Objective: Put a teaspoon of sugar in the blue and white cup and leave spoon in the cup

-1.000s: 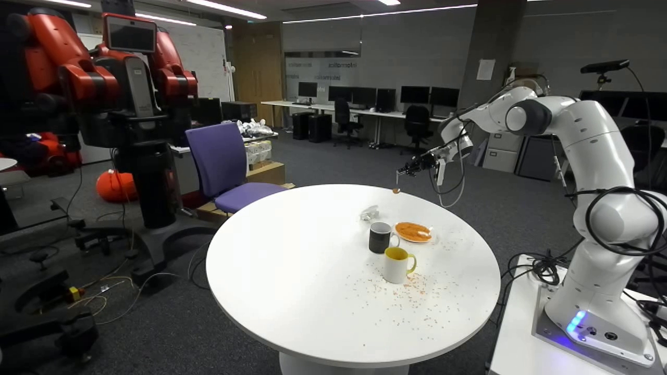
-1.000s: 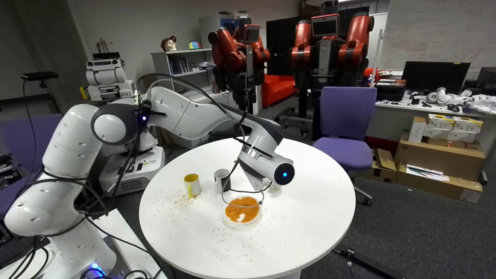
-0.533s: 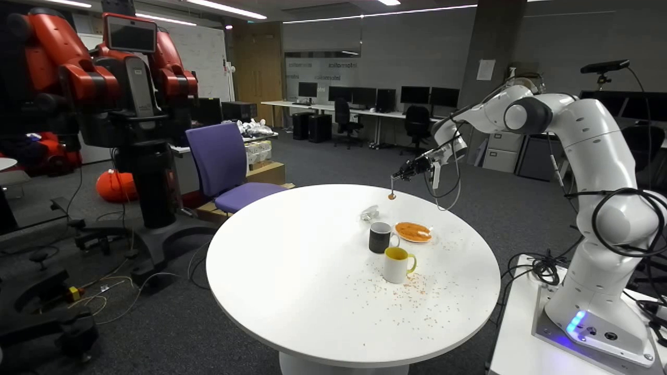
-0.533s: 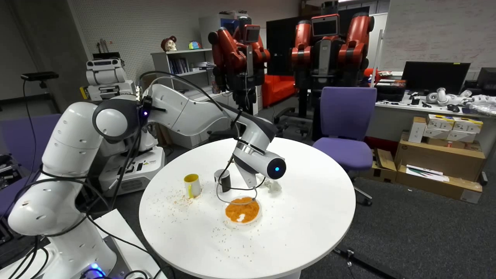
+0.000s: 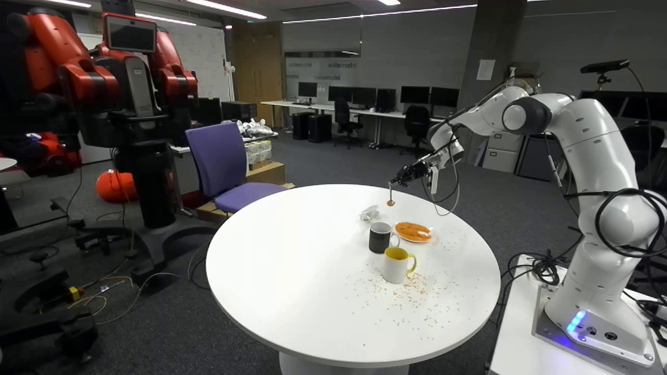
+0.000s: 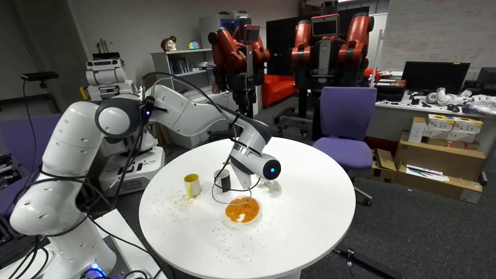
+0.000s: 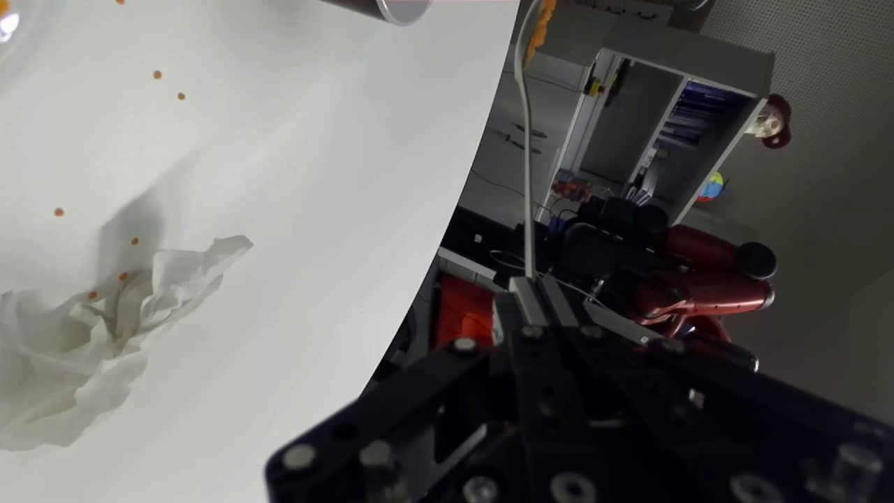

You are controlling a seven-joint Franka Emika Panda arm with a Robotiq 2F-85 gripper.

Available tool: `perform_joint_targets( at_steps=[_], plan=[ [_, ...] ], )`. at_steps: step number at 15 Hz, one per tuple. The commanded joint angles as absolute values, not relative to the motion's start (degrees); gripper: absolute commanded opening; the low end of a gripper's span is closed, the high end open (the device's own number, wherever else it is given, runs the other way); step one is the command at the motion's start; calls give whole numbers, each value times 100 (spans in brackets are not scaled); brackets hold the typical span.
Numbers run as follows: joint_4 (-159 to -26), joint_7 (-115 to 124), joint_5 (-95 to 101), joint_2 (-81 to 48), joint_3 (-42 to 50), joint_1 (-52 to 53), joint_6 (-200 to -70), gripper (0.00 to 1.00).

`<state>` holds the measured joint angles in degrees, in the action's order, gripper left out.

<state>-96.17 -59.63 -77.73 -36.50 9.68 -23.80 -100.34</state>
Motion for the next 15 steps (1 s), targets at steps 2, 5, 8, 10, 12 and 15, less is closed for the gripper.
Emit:
perform_joint_targets(
  at_steps=[2, 5, 8, 10, 12, 15],
  plan=[
    [-10125, -6131, -7736, -3281, 1093, -2134, -10299, 1],
    [-10216, -6148, -7702, -3273, 1105, -2036, -10433, 1],
    [-10276, -6155, -7692, -3267, 1091, -1942, -10603, 1],
    [-10301, -6156, -7688, -3259, 1080, -1885, -10716, 1],
    [-10326, -6155, -7677, -3258, 1072, -1829, -10817, 1],
    [-10322, -6126, -7640, -3268, 1062, -1748, -10956, 1]
  ],
)
